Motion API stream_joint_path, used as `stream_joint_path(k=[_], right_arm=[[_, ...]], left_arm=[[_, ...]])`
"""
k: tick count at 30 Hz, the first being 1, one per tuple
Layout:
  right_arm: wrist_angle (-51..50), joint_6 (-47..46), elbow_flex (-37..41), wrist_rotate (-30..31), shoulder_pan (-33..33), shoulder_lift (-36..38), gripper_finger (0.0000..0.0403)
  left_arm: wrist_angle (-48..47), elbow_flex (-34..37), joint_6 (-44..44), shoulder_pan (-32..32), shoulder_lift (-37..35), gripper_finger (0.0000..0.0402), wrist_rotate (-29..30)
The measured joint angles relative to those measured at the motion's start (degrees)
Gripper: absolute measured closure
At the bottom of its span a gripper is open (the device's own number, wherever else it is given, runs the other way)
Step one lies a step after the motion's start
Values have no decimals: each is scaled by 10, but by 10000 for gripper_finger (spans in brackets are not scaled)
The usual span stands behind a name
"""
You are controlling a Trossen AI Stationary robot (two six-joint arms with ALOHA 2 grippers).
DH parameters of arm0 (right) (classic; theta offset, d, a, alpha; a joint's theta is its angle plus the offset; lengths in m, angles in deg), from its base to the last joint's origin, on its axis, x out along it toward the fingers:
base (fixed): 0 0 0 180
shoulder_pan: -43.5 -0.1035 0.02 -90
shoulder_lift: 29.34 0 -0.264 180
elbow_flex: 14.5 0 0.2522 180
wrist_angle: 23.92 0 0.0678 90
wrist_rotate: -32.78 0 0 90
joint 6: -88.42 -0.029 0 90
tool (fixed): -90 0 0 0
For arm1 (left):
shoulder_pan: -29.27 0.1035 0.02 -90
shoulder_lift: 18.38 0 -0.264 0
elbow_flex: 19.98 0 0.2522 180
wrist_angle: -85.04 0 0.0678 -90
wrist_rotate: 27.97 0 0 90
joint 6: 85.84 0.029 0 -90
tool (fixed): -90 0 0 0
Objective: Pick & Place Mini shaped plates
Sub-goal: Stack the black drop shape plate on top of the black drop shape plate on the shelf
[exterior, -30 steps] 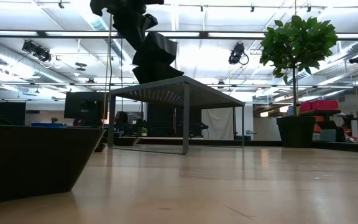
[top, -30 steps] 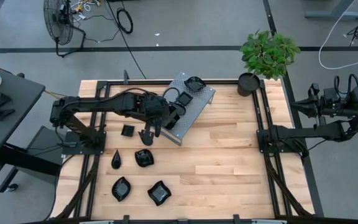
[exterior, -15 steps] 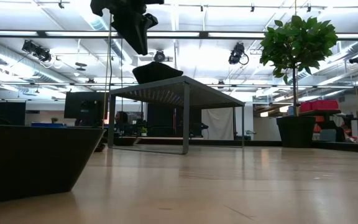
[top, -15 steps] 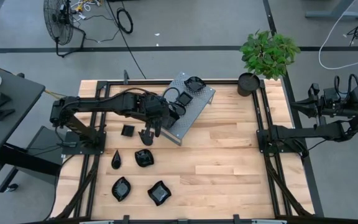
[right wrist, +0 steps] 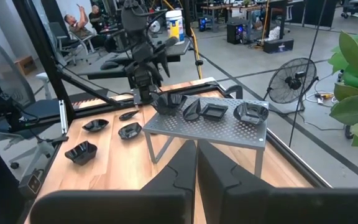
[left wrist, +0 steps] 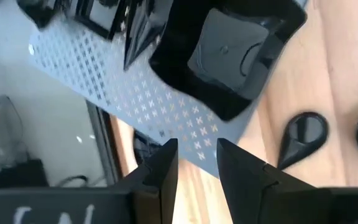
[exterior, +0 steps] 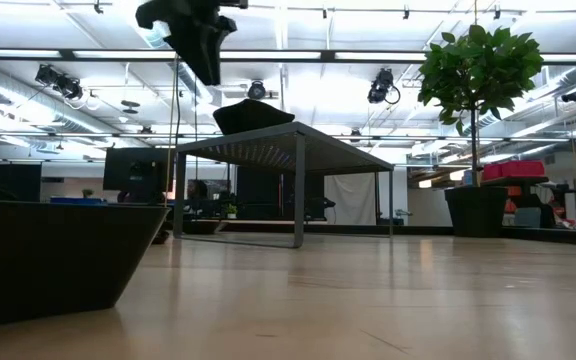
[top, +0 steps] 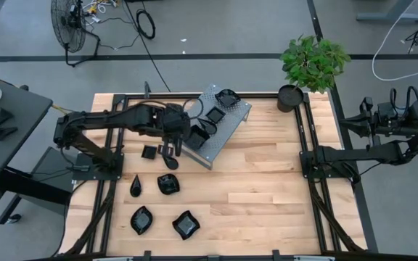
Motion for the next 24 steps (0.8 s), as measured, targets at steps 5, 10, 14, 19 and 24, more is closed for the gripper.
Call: stream_joint_path(k=[5, 10, 14, 19, 24], right_arm=[[0, 0, 0, 0, 0, 0, 383], [0, 0, 0, 0, 0, 0, 383], [0, 0, 0, 0, 0, 0, 383], [0, 0, 0, 0, 0, 0, 383], [0, 0, 0, 0, 0, 0, 383]], left_arm=[[-25, 0, -41, 43, -18, 284, -62], [-26, 0, -59, 89, -33, 284, -79], [-17, 22, -66, 126, -47, 284, -81], [-7, 81, -84, 158, -86, 284, -125], [12, 142, -103, 159, -131, 284, -144]])
